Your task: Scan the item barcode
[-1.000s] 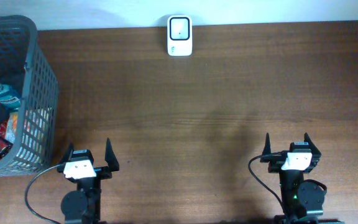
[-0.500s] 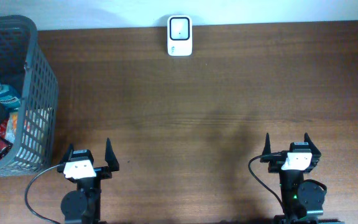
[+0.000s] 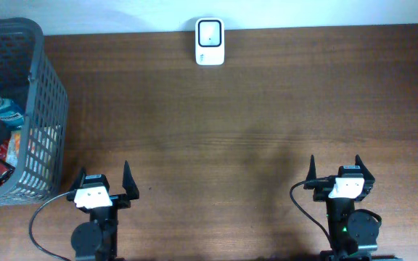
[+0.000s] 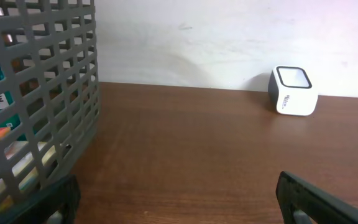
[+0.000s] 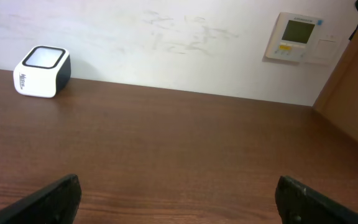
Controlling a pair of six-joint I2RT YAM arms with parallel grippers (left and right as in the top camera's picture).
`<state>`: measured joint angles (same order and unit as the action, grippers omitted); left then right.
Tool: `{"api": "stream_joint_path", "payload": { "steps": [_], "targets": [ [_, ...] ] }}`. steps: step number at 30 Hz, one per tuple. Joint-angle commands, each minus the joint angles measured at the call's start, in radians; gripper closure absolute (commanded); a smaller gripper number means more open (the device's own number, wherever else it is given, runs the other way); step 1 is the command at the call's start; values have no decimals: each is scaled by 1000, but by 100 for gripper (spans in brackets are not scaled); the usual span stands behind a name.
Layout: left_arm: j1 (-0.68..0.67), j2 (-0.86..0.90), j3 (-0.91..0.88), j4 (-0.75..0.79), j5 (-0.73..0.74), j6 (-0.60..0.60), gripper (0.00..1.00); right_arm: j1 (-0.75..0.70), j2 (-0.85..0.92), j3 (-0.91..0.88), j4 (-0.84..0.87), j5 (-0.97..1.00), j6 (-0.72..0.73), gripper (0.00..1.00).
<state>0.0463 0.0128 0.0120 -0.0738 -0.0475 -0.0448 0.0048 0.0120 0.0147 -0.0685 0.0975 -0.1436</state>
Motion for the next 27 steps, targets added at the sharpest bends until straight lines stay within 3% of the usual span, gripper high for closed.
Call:
{"api": "stream_joint_path", "payload": {
  "steps": [1, 5, 8, 13, 15, 17, 21, 24, 27],
  "targets": [
    [2, -6, -3, 2, 119, 18, 1, 8, -6, -9, -2, 19, -6, 2],
    [2, -6, -3, 114, 345, 11, 1, 8, -6, -9, -2, 19, -6, 2],
    [2, -6, -3, 338, 561, 12, 1, 8, -6, -9, -2, 19, -6, 2],
    [2, -6, 2, 766, 705, 11, 1, 8, -6, -9, -2, 19, -6, 2],
    [2, -6, 34, 822, 702, 11, 1, 8, -6, -9, -2, 19, -6, 2],
    [2, -6, 92, 789, 680, 12, 1, 8, -6, -9, -2, 19, -6, 2],
    [2, 13, 268, 575, 598, 66, 1, 8, -6, -9, -2, 19, -6, 2],
    [2, 91, 470, 310, 587, 195, 1, 8, -6, -9, -2, 19, -6, 2],
    [2, 225, 692, -2, 508, 196, 1, 8, -6, -9, -2, 19, -6, 2]
  ]
}}
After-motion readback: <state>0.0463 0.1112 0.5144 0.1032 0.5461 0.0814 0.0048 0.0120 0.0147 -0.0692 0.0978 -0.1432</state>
